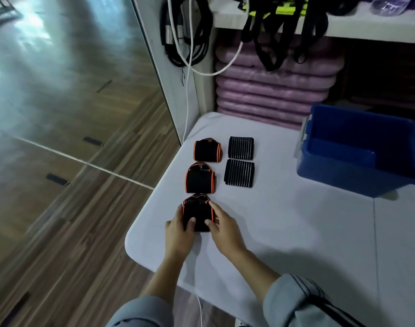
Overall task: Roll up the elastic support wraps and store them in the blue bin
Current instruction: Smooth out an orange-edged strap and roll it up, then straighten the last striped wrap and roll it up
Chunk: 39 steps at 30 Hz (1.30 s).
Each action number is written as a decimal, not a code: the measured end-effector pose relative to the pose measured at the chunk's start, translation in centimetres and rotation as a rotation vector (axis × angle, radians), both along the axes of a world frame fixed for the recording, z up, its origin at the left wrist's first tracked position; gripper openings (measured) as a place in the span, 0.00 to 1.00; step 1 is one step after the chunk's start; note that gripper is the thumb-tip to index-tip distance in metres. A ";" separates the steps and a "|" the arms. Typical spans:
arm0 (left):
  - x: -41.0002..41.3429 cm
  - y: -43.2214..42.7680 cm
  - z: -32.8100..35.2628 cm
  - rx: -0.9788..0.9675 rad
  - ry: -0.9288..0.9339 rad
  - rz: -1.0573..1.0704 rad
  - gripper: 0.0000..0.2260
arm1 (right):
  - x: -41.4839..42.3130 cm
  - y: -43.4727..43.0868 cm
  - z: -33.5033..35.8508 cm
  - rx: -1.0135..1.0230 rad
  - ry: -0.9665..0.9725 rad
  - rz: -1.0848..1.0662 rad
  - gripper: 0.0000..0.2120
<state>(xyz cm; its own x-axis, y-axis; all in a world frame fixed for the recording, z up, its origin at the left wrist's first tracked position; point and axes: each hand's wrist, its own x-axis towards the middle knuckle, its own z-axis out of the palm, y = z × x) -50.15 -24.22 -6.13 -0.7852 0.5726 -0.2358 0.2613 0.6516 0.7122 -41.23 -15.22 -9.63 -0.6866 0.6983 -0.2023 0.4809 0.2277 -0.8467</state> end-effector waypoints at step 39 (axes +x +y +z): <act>51.0 17.5 1.1 0.053 0.139 -1.499 0.17 | 59.1 6.7 4.2 0.340 -0.337 -0.938 0.12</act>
